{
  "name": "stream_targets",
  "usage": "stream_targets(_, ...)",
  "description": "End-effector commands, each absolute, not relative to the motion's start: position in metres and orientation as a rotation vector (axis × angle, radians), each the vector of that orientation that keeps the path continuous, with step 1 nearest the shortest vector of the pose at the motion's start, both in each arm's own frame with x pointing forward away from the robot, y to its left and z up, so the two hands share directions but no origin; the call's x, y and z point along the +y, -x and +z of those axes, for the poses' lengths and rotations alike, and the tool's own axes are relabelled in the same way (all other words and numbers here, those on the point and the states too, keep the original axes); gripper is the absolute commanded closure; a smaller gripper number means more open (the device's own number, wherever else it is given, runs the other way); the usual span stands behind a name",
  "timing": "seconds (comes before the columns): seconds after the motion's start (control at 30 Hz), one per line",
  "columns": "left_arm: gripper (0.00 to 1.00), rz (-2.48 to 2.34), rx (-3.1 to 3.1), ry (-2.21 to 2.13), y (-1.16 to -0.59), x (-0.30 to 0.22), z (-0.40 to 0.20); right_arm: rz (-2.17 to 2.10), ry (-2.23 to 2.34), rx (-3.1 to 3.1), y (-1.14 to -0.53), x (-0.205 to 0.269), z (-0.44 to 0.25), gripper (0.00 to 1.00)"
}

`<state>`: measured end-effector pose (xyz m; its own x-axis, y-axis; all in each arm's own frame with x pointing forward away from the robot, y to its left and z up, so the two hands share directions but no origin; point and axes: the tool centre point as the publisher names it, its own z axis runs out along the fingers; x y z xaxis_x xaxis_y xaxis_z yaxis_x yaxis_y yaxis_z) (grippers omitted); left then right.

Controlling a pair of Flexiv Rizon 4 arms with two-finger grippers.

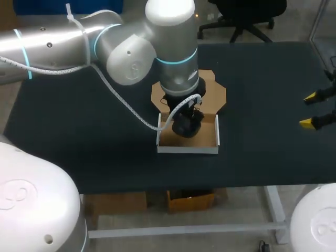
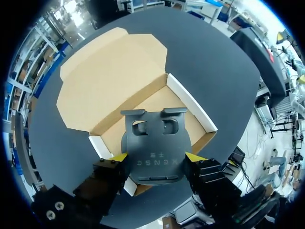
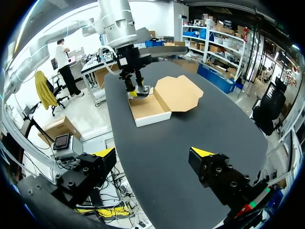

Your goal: Assemble the packaging by folding the flat box into shape, placing the metal phone stand inside, and closing the box properly

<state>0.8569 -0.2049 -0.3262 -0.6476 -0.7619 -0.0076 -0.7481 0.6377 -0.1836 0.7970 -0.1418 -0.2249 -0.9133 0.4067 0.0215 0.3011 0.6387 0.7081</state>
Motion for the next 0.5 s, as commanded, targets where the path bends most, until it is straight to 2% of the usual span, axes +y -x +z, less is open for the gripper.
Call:
stream_targets(0.03, 1.00, -0.259, 2.766, 1.274, -0.856, -0.209, -0.333, 1.138, -0.588, 2.717, -0.796, -0.143, -0.223, 0.00)
stream_targets(0.5, 1.00, -0.247, 2.774, 1.253, -0.869, -0.220, -0.355, 1.138, -0.588, 2.717, -0.796, -0.143, -0.223, 0.00)
